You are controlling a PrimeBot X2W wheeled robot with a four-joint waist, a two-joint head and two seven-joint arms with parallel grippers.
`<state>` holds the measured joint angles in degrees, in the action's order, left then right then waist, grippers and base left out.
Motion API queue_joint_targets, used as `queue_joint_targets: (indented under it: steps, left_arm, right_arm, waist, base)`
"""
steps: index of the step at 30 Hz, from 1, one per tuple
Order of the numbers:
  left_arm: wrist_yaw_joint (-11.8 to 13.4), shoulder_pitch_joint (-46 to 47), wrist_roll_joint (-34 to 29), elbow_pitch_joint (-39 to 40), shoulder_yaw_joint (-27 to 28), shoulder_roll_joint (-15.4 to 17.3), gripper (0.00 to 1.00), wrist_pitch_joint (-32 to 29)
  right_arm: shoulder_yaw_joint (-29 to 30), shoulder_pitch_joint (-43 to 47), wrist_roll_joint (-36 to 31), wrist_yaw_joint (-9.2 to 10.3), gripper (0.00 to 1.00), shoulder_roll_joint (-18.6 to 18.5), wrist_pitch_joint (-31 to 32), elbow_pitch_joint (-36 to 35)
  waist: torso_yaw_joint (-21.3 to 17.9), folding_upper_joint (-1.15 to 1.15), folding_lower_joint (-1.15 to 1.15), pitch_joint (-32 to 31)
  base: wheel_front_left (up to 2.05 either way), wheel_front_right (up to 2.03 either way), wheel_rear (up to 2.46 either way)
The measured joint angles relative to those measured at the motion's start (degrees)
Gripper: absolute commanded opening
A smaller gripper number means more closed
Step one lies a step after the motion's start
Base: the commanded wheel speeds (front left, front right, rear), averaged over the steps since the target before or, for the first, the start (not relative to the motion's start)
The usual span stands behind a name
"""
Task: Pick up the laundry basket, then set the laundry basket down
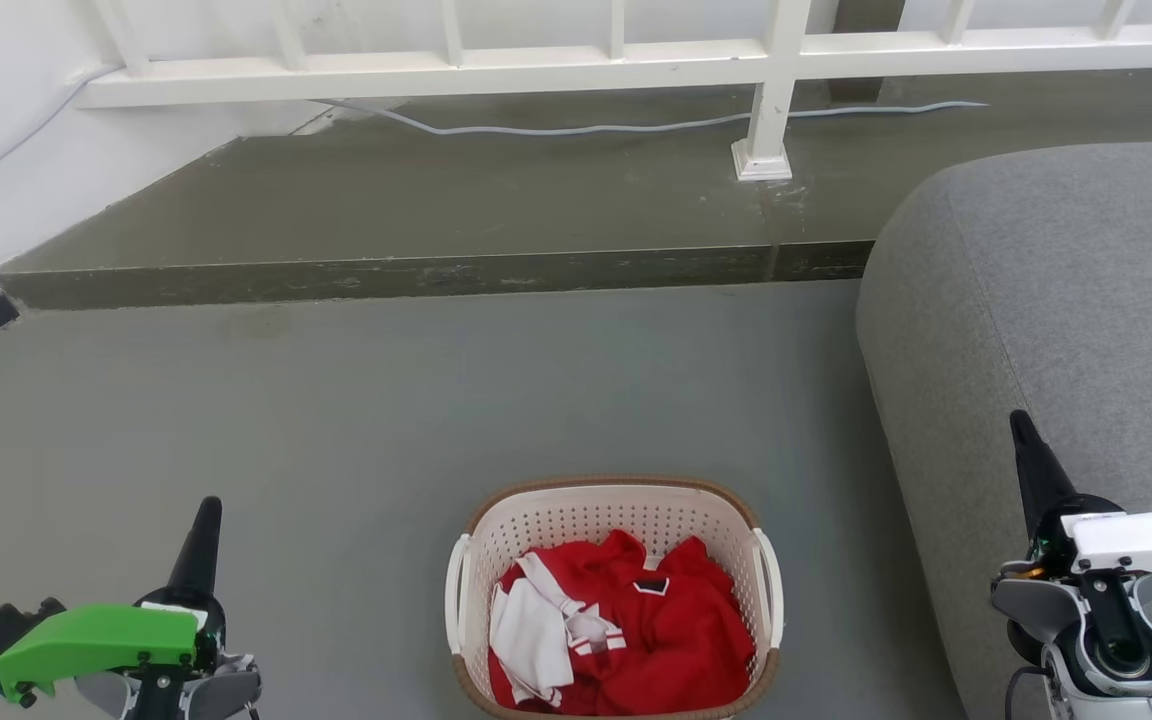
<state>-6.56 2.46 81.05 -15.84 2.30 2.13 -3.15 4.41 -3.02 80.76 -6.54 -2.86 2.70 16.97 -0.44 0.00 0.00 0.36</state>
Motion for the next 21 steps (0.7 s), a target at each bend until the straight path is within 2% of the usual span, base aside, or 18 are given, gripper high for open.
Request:
queue_joint_targets:
  steps: [16,21]
  left_arm:
    - [-0.45,0.72,10.01,-0.01,2.13,-0.01,0.00,-3.11]
    - [-0.45,0.76,10.60,0.00,2.33,-0.01,0.00,-3.19]
  right_arm:
    - [2.70,-0.11,10.74,-0.19,0.00,0.32,3.09,-0.57]
    - [2.86,-0.13,11.17,-0.26,0.00,0.35,3.16,-0.60]
  waist:
    - [0.44,0.00,0.00,-0.20]
    - [0.44,0.00,0.00,-0.20]
  base:
    - [0.00,0.00,0.00]
    - [0.00,0.00,0.00]
